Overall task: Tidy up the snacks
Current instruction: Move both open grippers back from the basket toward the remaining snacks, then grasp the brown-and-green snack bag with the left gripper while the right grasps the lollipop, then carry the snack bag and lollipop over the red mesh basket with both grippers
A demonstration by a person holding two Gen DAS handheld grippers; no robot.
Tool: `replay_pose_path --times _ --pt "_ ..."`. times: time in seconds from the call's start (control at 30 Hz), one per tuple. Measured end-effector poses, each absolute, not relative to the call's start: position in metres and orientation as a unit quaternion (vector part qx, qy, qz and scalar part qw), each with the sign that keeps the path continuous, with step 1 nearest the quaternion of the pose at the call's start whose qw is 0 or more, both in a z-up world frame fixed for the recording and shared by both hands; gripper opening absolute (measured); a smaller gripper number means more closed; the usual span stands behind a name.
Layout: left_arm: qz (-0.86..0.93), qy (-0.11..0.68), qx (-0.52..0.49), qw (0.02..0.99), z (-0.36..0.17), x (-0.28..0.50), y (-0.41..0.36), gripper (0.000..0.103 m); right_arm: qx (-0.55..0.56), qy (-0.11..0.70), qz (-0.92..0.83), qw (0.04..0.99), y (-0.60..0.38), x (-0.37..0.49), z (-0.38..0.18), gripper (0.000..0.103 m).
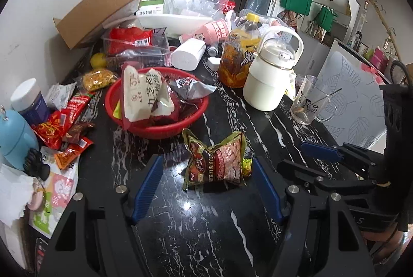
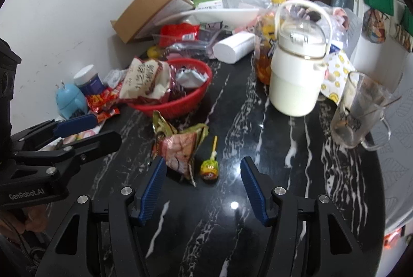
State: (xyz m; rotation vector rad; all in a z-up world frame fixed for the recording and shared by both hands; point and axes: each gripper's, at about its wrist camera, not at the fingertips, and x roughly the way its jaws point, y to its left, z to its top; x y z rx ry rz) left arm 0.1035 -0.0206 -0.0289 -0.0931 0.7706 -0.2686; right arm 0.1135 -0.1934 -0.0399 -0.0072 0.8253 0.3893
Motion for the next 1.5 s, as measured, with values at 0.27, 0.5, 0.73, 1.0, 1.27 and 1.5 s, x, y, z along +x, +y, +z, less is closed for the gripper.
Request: replay_pose_path --times 0.27,0.5,0.73,1.0,1.27,1.5 --pt "-0.145 0.385 -0.046 0.91 -0.053 0.118 -0.021 0.07 -0.013 0.427 0.189 0.884 -0.19 0.134 -0.073 0.059" --pt "-0.17 0.407 -0.07 0.895 -0.07 0.138 -0.023 0.07 -0.019 0.455 0.207 0.866 -0.184 0.158 -0.102 0.045" --pt "-0.189 0.416 -0.063 0.888 -0.077 0.153 -0.036 0.07 -0.02 0.452 0.234 0.86 -0.179 0.167 -0.112 0.024" --pt "-0.181 0.445 -0.047 0.876 -0.097 0.174 -0.051 0.071 -0.002 0.452 0.21 0.867 -0.202 0.164 -0.112 0.024" --pt "-0.18 0.447 -0.059 0.874 -0.114 0.18 -0.056 0.059 0.029 0.458 0.19 0.868 -0.225 0.16 -0.112 0.024" --pt "-0.191 0.435 -0.057 0.878 -0.096 0.169 -0.05 0.052 0.025 0.447 0.201 0.871 -0.22 0.157 -0.102 0.024"
